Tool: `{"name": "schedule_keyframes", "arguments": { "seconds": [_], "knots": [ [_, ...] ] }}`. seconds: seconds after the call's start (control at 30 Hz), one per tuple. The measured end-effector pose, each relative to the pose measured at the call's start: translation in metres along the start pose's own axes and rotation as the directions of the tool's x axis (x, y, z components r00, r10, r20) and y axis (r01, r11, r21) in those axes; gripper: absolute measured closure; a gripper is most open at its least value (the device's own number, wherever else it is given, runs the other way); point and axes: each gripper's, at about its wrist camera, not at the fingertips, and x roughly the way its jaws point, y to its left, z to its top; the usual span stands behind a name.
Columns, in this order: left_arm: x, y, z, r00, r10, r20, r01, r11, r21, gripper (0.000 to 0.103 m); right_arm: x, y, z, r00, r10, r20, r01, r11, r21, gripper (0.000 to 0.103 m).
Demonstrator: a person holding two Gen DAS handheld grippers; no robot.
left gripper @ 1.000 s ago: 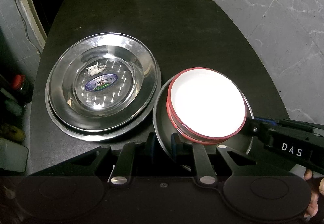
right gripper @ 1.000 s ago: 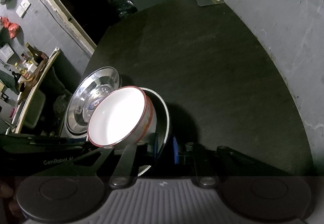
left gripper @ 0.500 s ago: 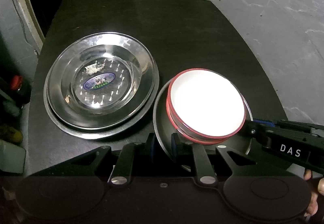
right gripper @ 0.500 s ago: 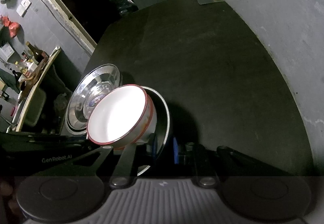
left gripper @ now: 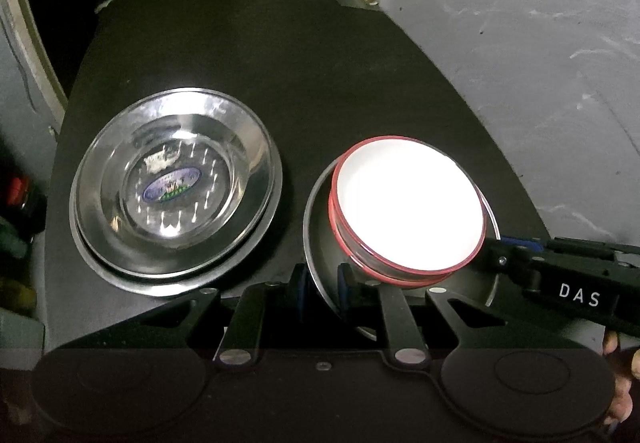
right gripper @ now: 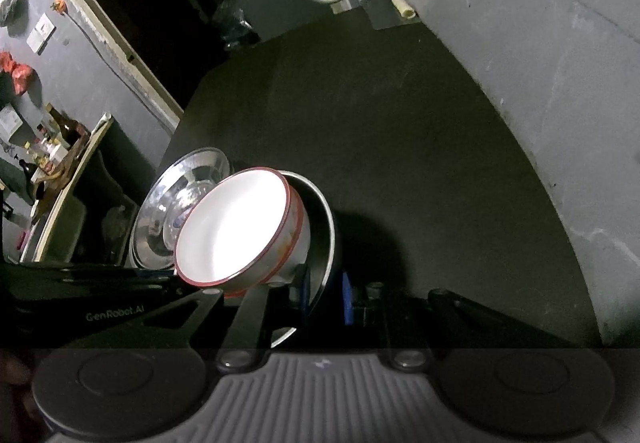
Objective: Organize plates and bowls
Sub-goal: 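Lift the steel pot with both grippers and carry it over the logo plates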
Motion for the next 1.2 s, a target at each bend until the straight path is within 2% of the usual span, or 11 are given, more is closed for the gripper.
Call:
{"name": "schedule_keyframes", "arguments": {
  "seconds": [0.5, 1.2],
  "knots": [
    [-0.020, 0.014, 0.013, 0.997, 0.001, 0.081, -0.003, 1.000, 0.024, 0.087, -0.001, 0.019, 0.018, 0.999, 0.016, 0.042, -0.016, 1.000, -0.011, 0.085],
    [-0.037, 0.057, 0.030, 0.989, 0.053, 0.139, -0.048, 0.998, -0.038, 0.087, 0.022, 0.061, 0.044, 0.997, 0.074, 0.035, -0.071, 0.994, -0.079, 0.084]
  ]
}}
